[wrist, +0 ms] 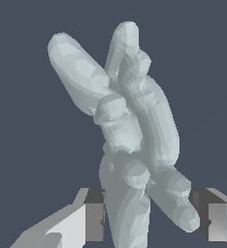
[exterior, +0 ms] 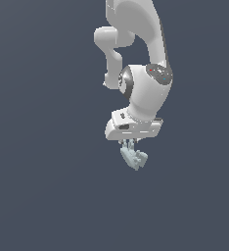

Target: Pick up the object and move it to a goal position.

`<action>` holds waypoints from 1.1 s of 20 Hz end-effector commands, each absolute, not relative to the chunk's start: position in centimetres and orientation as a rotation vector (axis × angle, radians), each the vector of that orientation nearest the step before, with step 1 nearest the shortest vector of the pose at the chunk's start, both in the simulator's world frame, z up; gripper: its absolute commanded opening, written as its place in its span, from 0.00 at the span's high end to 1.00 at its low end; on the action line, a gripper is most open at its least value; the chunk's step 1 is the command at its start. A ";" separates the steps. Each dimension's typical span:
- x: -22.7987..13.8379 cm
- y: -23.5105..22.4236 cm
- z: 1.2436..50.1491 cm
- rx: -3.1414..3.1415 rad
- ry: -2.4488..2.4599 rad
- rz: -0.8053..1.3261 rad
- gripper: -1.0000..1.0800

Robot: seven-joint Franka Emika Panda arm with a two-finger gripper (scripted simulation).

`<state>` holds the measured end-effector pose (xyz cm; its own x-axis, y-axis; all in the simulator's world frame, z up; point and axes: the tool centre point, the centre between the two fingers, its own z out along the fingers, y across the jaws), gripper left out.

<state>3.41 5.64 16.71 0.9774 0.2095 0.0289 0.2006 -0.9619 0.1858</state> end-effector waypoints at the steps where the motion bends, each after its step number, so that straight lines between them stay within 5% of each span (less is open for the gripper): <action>1: 2.2 6.3 18.8 2.942 0.309 0.075 1.00; 22: -10.0 12.4 39.0 2.940 0.309 0.074 1.00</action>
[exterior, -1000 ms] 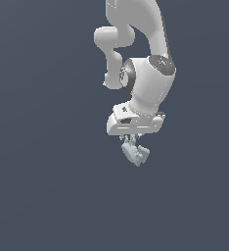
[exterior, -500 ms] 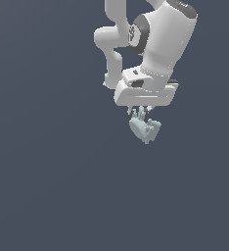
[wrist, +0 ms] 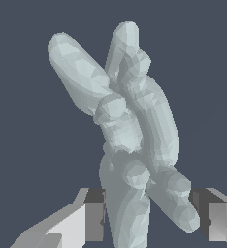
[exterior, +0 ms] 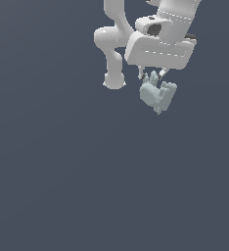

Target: Pick up the object and move it to a goal position.

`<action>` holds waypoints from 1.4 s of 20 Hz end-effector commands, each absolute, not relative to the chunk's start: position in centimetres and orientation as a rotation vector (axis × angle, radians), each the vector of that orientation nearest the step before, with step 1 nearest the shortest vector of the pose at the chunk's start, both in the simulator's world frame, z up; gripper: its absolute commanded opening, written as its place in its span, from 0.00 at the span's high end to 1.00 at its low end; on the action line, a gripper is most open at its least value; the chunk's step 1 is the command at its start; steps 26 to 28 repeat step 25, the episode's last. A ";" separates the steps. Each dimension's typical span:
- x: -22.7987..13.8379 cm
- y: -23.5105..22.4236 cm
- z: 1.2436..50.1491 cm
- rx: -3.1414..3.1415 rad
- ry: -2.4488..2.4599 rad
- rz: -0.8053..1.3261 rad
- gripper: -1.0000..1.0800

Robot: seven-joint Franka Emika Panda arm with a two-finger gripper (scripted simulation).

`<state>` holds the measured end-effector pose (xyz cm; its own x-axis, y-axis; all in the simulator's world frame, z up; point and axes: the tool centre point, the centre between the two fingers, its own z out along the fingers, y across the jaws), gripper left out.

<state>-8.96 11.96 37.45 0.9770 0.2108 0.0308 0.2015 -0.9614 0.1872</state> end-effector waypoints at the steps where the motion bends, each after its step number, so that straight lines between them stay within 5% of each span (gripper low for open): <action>1: -10.5 12.7 40.1 2.940 0.309 0.074 1.00; 14: -16.4 16.1 50.7 2.941 0.309 0.074 1.00; 28: -17.7 17.0 53.5 2.942 0.308 0.074 1.00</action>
